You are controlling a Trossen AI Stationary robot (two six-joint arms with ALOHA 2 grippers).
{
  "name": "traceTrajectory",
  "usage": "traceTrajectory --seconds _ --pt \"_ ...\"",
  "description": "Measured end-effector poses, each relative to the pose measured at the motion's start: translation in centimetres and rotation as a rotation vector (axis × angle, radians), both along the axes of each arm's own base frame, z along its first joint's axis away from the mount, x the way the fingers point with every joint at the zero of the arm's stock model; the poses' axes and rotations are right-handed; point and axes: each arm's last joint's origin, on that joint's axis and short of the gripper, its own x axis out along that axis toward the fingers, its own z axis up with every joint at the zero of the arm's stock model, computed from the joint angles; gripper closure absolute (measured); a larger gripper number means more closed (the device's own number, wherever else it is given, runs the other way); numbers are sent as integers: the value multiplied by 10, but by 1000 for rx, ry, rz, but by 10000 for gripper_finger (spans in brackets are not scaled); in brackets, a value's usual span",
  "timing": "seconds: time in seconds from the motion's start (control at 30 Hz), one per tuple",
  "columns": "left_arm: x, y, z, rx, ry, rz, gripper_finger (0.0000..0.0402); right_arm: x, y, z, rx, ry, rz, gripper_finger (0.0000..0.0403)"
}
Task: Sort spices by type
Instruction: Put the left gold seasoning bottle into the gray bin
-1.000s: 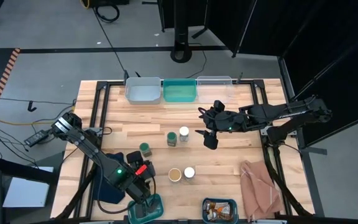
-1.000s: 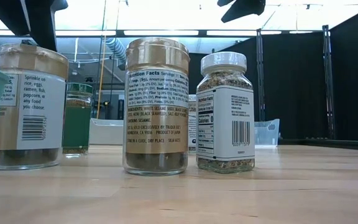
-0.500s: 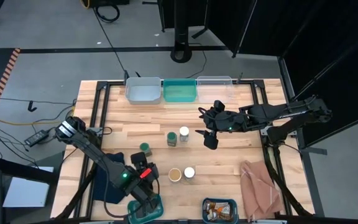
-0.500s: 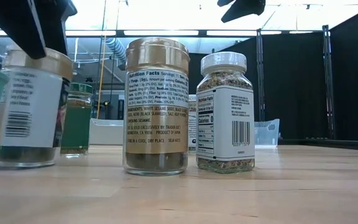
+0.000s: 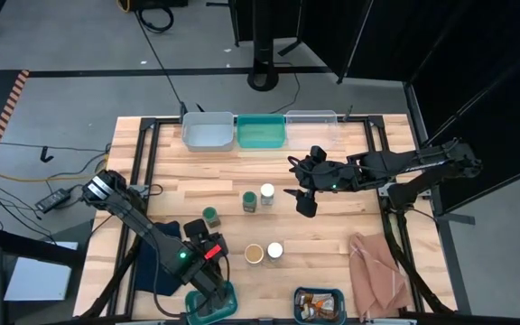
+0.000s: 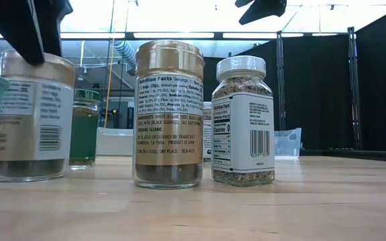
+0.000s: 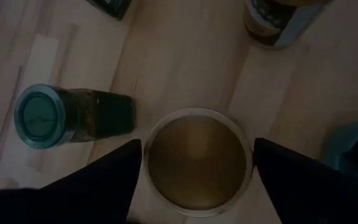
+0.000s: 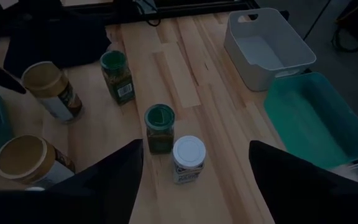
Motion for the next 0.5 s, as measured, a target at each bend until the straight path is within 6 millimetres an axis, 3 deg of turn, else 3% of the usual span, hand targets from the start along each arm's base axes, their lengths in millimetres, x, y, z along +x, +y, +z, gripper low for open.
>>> traceTrajectory --seconds 0.5 --pt "4 3 0 -14 -12 24 69 0 0 0 -1 2 0 105"
